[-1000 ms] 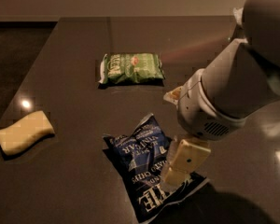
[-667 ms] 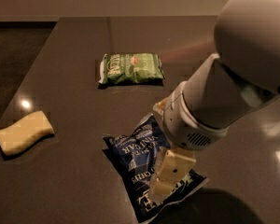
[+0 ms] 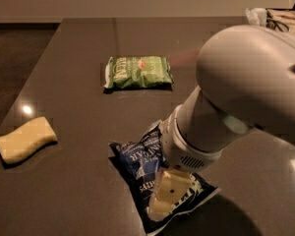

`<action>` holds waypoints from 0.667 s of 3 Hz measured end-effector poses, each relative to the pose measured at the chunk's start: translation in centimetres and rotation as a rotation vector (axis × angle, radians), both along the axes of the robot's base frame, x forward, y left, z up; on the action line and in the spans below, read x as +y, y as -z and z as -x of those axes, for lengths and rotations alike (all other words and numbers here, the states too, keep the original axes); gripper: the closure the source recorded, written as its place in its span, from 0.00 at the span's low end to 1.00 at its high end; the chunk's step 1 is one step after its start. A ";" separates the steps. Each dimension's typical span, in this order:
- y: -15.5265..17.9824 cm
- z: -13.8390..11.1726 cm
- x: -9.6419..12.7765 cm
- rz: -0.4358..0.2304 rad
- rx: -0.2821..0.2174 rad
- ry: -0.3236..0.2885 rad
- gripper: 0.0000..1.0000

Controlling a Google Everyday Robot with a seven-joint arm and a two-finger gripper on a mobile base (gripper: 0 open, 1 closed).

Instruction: Move blue chip bag near green jalapeno chip bag

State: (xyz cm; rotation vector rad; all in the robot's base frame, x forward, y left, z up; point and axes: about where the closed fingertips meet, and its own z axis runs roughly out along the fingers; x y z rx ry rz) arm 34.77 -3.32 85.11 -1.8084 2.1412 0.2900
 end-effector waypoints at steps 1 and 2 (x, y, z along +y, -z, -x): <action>0.4 -0.8 -0.2 0.019 -0.004 0.047 0.18; -0.7 -2.2 -0.7 0.022 -0.015 0.094 0.41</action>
Offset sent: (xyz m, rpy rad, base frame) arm 0.0426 -0.0144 0.0284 -0.0180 -0.0371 -0.1586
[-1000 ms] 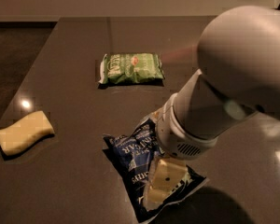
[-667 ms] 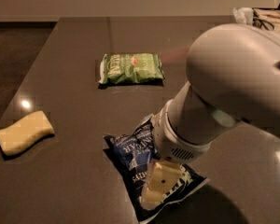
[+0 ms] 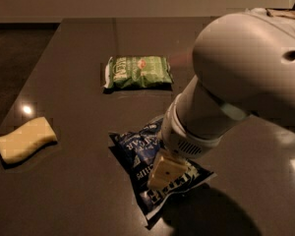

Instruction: Move blue chip bag near green jalapeno chip bag

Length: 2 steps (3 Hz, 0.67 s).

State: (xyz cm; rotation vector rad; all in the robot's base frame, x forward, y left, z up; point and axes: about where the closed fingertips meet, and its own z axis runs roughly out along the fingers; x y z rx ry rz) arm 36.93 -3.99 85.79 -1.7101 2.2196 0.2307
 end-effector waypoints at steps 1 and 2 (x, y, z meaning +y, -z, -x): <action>-2.2 -2.4 -0.6 -0.003 -0.025 0.034 0.64; -4.6 -5.7 -1.4 -0.003 -0.061 0.069 0.87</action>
Offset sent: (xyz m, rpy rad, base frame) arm 0.1091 -0.0280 0.0812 0.0047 -0.1148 -0.1224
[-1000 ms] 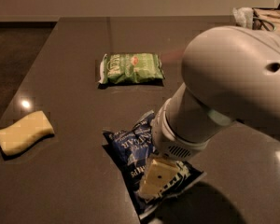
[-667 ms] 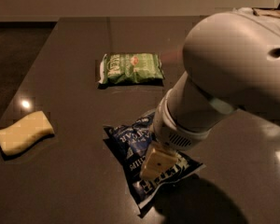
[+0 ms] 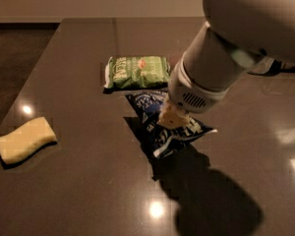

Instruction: Move blue chip bag near green jalapeno chip bag

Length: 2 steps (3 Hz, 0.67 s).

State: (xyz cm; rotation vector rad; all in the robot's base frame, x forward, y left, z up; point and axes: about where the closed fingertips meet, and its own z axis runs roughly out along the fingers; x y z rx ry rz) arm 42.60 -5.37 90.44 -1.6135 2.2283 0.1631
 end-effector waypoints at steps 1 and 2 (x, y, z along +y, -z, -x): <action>-2.1 -4.1 -1.4 0.002 -0.032 0.043 1.00; -2.9 -8.2 -2.6 0.011 -0.055 0.072 1.00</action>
Offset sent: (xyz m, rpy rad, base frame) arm 0.1341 -0.0417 0.0343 -0.0226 -0.0763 -0.1098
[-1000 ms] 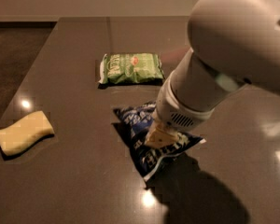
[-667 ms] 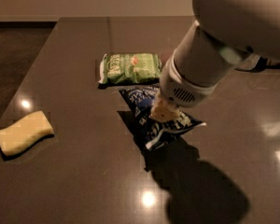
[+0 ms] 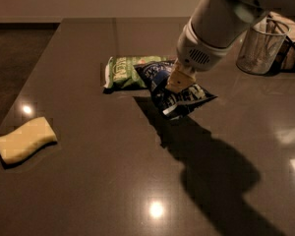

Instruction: Move blue chip bag near green jalapeno chip bag

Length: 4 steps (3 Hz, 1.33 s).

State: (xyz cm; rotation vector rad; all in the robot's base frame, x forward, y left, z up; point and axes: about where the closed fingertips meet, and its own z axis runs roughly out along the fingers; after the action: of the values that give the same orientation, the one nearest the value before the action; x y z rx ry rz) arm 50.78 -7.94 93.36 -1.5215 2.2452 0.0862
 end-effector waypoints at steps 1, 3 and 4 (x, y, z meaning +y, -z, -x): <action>0.4 -2.7 -0.1 -0.005 -0.014 0.016 0.83; 0.7 -4.5 0.7 -0.021 -0.019 0.004 0.36; 0.6 -4.4 0.8 -0.020 -0.020 0.003 0.13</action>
Offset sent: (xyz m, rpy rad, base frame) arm 0.0682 0.0138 -0.0110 0.0423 -0.0218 0.0046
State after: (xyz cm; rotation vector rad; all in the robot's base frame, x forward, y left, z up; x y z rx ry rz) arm 55.22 -7.14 92.74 -1.5022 2.2247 0.0918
